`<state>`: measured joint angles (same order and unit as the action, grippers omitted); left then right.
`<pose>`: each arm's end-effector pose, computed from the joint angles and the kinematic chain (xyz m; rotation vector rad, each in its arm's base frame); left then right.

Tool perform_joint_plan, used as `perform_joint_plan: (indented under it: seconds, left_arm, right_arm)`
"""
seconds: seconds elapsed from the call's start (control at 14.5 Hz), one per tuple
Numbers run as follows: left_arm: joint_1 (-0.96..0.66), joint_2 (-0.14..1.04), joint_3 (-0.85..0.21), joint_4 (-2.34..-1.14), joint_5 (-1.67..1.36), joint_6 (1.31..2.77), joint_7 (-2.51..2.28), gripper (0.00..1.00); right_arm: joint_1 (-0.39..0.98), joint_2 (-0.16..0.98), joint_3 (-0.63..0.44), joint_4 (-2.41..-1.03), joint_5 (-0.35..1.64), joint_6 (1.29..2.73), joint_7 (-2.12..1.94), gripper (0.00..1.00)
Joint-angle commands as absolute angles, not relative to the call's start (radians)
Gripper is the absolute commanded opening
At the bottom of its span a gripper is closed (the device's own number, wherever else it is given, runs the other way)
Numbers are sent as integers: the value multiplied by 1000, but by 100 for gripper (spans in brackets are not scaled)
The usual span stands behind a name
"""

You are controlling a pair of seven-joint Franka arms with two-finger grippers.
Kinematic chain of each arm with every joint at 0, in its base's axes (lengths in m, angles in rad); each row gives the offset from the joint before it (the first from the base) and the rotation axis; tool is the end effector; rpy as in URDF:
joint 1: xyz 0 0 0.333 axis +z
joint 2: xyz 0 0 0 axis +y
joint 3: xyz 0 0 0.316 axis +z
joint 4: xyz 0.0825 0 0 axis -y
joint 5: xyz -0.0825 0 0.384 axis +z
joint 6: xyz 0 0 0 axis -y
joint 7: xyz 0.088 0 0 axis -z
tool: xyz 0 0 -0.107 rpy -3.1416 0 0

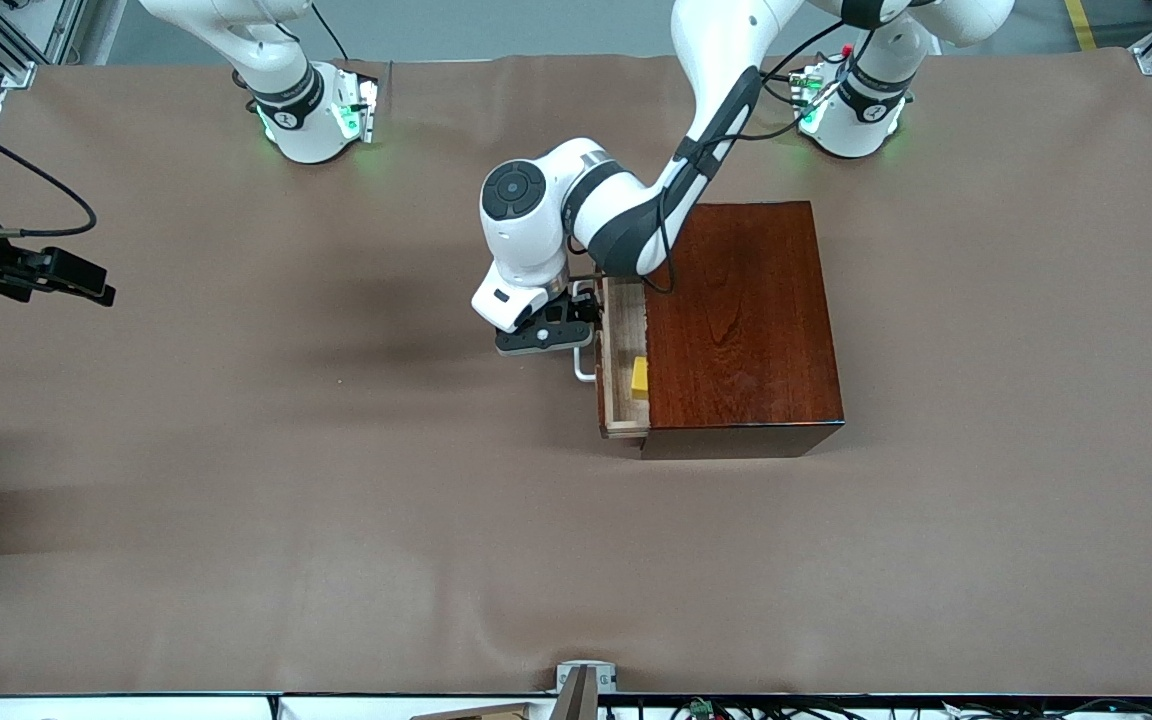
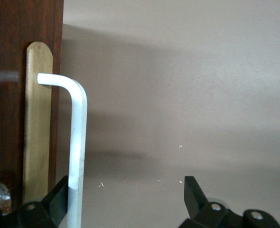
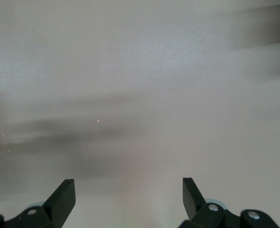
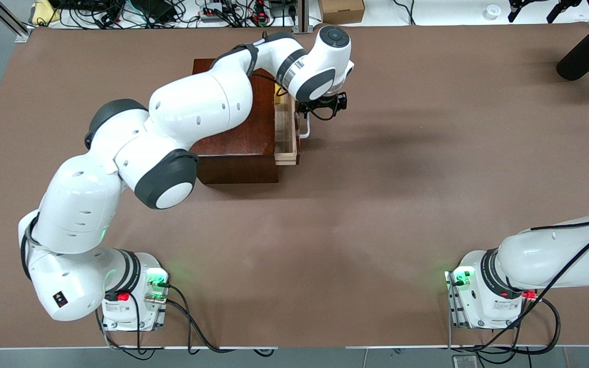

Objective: Open drawer, take yellow block, close drawer
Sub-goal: 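Pull the drawer open by its handle with the left gripper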

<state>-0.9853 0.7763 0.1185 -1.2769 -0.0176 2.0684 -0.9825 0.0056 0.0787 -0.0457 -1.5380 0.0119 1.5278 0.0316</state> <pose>0.4668 -0.5851 0.2927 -3.1126 -0.1393 -0.1024 0.5722 -0.0206 0.5920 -3.1278 0.1122 0.1390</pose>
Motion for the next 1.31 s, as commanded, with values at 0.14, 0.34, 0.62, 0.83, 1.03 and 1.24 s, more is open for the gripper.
perform_joint_plan:
  seconds: [0.14, 0.34, 0.62, 0.83, 1.03, 1.24]
  left_arm:
    - [-994, 825, 64, -1232, -51, 2189, -1003, 100]
    - [-996, 824, 49, -1232, -51, 2204, -1003, 100]
    - [-996, 827, 38, -1232, -51, 2261, -1000, 100]
    - [-996, 837, 34, -1232, -51, 2322, -994, 100]
    - [-996, 839, 34, -1232, -51, 2379, -994, 100]
    - [-996, 830, 34, -1233, -51, 2393, -997, 100]
  right_arm:
    - [-17, 63, -26, -1549, -5, 1523, 31, 100]
    - [-17, 63, -25, -1551, -6, 1523, 31, 100]
    - [-18, 64, -26, -1551, -5, 1523, 31, 100]
    - [-18, 64, -26, -1551, -6, 1523, 31, 100]
    - [-18, 64, -26, -1551, -6, 1523, 31, 100]
    - [-18, 64, -26, -1551, -6, 1525, 31, 100]
